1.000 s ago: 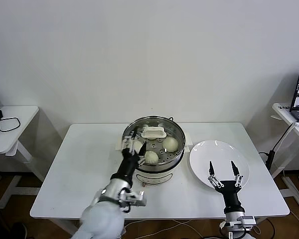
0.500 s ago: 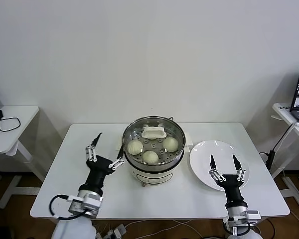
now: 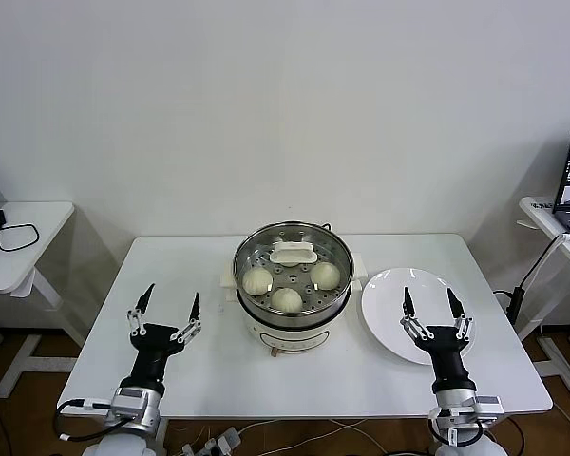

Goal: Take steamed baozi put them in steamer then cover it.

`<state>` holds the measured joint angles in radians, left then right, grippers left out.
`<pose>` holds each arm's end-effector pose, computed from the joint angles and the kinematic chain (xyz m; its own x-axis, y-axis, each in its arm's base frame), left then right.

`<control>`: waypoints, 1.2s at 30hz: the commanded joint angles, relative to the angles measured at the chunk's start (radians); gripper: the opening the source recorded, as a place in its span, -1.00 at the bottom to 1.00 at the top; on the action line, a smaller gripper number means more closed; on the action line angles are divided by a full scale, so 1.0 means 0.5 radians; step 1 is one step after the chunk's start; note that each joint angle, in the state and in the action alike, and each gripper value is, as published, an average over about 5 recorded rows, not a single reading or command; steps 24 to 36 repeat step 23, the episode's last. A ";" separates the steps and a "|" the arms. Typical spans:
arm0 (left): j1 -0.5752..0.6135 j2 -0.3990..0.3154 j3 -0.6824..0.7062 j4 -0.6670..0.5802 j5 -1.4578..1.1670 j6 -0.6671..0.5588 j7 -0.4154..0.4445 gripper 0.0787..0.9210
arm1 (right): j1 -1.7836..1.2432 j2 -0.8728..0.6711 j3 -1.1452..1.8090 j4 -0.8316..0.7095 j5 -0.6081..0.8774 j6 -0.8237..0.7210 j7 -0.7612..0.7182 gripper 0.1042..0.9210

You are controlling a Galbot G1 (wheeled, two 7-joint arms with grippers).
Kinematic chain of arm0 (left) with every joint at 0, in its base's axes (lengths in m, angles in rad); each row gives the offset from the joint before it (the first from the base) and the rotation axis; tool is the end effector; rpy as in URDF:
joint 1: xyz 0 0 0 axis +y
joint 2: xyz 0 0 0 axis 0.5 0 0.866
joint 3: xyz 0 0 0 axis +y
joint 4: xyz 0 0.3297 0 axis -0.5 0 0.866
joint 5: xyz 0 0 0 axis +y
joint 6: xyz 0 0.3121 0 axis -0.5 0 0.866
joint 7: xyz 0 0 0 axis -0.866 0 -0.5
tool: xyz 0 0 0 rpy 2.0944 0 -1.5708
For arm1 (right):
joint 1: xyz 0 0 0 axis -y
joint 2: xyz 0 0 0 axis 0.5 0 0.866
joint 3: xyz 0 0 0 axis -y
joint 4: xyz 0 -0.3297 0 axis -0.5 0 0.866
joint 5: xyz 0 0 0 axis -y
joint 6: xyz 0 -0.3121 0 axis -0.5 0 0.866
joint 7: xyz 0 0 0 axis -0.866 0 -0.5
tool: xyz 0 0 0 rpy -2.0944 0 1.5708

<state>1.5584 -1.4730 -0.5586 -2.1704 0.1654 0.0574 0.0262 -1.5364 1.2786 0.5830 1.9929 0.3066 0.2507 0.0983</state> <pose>0.1502 0.0240 -0.2585 -0.9990 0.0365 -0.0265 0.0282 0.9639 0.2648 0.1623 -0.0743 -0.2999 -0.9831 0.0381 -0.1789 0.0317 0.9988 0.0380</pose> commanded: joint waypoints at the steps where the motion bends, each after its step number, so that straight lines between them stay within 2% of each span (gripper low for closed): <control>1: 0.077 -0.060 -0.121 0.044 -0.172 -0.098 0.026 0.77 | -0.027 0.018 0.018 0.071 -0.035 -0.073 0.000 0.76; 17: 0.148 -0.023 -0.022 -0.060 -0.152 -0.100 0.056 0.77 | -0.094 0.030 0.044 0.142 -0.096 -0.117 0.026 0.76; 36: 0.166 -0.019 -0.011 -0.075 -0.129 -0.106 0.070 0.77 | -0.112 0.028 0.047 0.164 -0.100 -0.122 0.027 0.76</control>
